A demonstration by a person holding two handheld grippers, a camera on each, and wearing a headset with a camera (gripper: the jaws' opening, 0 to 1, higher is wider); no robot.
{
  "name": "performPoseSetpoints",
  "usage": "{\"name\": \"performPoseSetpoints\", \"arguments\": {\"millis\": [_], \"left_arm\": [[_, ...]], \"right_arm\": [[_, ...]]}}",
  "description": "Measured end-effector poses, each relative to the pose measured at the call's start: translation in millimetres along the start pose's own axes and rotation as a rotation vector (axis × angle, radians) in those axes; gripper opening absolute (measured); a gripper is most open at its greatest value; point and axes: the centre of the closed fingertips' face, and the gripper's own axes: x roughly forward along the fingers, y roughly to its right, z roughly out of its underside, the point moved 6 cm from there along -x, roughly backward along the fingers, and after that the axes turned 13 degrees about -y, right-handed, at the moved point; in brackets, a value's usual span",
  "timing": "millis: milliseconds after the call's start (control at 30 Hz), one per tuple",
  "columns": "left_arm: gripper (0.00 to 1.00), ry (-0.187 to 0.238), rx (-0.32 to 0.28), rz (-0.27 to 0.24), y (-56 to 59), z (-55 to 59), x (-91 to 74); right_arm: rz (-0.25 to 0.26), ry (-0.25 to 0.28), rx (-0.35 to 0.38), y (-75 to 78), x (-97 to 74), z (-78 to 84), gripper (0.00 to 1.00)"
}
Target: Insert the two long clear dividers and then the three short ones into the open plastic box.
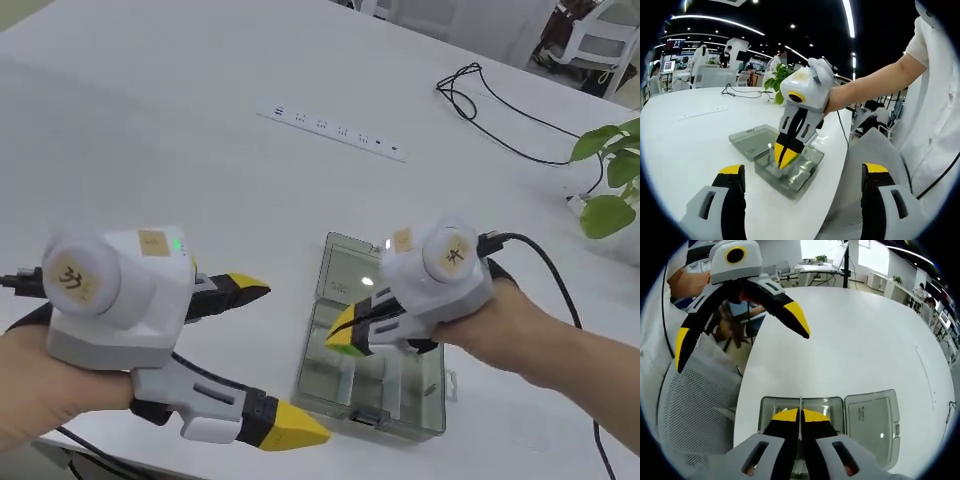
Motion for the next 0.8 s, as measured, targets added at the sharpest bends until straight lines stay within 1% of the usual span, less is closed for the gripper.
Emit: {"name": "performPoseSetpoints", "arguments": {"millis": [233,467,533,800], "left_arm": [[0.99,-0.002,-0.001,-0.001,-0.6,0.5,-0.2],[0.98,-0.004,-0.002,-0.004,-1.1,1.4,-0.5],[0.98,-0.006,-0.001,-0.004,-0.8,1.5,-0.3],[0.98,-0.004,-0.001,-0.002,0.0,0.9,0.0]], "right_arm": [[0.004,-0.045,-0.015,-0.3,8.0,-0.2,0.02],[0.009,-0.071,-0.019,-0.6,11.3,0.2,0.02],[0.015,-0.084,-0.031,-0.9,13.2,0.2,0.02],[0.022,-0.092,-0.028,-0.7,13.2,0.2,0.03]]}}
